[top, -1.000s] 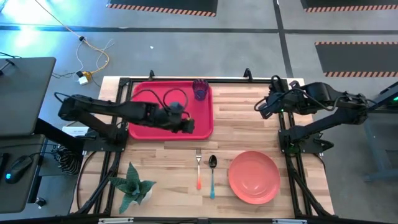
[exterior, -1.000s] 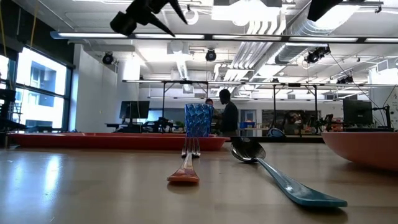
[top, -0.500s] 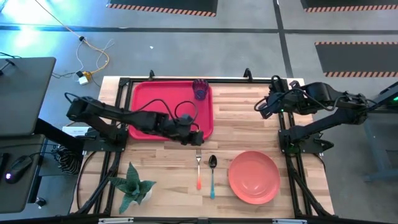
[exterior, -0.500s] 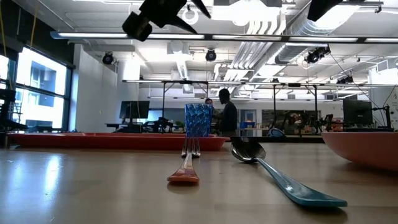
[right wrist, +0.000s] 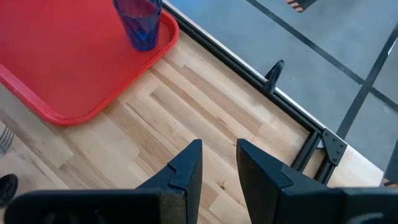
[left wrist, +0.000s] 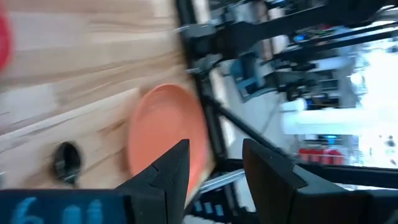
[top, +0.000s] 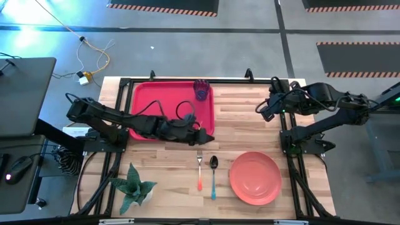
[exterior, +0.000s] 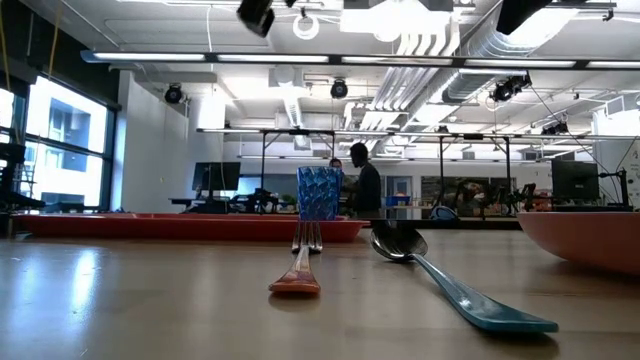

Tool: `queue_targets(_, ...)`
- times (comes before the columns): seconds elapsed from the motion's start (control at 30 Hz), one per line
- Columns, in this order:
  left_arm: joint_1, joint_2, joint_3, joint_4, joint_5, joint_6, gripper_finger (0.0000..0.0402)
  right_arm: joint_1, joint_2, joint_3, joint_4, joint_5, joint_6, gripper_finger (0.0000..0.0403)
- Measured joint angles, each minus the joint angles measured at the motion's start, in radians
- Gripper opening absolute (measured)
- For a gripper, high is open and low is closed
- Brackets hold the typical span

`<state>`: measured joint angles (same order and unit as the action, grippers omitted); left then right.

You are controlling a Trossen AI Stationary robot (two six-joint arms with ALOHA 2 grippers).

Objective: Pick and place plate/cup/fork/spoon on tray
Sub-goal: Put the orange fork on the left of the red serving tray

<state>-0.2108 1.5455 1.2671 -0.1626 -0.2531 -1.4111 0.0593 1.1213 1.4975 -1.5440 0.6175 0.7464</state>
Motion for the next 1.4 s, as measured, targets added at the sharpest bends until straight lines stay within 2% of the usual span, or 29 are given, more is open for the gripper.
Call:
queue_targets(0.2, 0.0, 0.0, 0.0, 0.18, -0.015, 0.076, 0.0137, 0.0, 0.0, 0.0, -0.001, -0.021, -0.047, 0.009)
queue_targets(0.37, 0.0, 0.0, 0.006, 0.242, -0.02, 0.107, 0.0137, 0.0, 0.0, 0.0, -0.001, -0.024, -0.048, 0.009)
queue_targets(0.53, 0.001, -0.002, 0.107, 0.146, -0.022, 0.159, 0.0137, 0.0, 0.0, 0.0, -0.009, -0.024, -0.048, 0.009)
queue_targets(0.67, 0.008, -0.002, 0.206, -0.035, -0.069, 0.194, 0.0137, 0.0, 0.0, 0.0, -0.009, -0.024, -0.048, 0.009)
queue_targets(0.8, 0.008, 0.0, 0.272, -0.224, -0.123, 0.161, 0.0134, 0.0, 0.0, 0.0, -0.009, -0.024, -0.048, 0.009)
queue_targets(0.9, 0.005, 0.014, 0.293, -0.298, -0.129, 0.108, 0.0128, 0.0, 0.0, 0.0, -0.009, -0.024, -0.049, 0.009)
queue_targets(1.4, -0.012, 0.03, 0.313, -0.167, -0.088, 0.107, 0.0115, 0.0, 0.0, 0.0, -0.008, -0.016, -0.075, 0.009)
